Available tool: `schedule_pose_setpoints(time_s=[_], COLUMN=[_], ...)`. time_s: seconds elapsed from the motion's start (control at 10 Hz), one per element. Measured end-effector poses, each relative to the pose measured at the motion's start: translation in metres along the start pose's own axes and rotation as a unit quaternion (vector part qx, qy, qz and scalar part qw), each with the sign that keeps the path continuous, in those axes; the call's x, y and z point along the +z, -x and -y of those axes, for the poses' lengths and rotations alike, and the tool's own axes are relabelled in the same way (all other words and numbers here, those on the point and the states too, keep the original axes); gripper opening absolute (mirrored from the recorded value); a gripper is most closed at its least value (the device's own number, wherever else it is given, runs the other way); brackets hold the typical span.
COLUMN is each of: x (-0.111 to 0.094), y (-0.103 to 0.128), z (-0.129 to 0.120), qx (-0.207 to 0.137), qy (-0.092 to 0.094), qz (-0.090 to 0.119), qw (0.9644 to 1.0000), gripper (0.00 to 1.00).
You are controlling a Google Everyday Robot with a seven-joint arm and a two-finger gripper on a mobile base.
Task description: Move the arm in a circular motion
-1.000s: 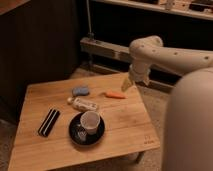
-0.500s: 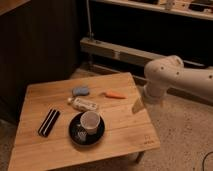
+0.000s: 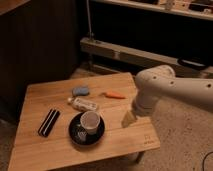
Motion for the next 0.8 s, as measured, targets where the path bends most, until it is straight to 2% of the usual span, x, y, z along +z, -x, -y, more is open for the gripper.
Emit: schedule_pose_setpoints(time_s=[0.1, 0.3, 0.4, 0.6, 0.8], x=[0.004, 0.007, 0.009, 0.010, 0.008], y=[0.014, 0.042, 0.058, 0.080, 0.112], z=[-0.027, -0.076, -0.105, -0.144, -0.189], qx=[-0.031, -0.091, -0.130, -0.182, -0.243], qy=[0.013, 0.033, 0.045, 0.059, 0.065], qz=[-0.002, 0.003, 0.006, 0.011, 0.022], qw=[0.9994, 0.9953, 0.9905, 0.9815, 0.9675], gripper=[0.80, 0.80, 0.80, 0.80, 0.80])
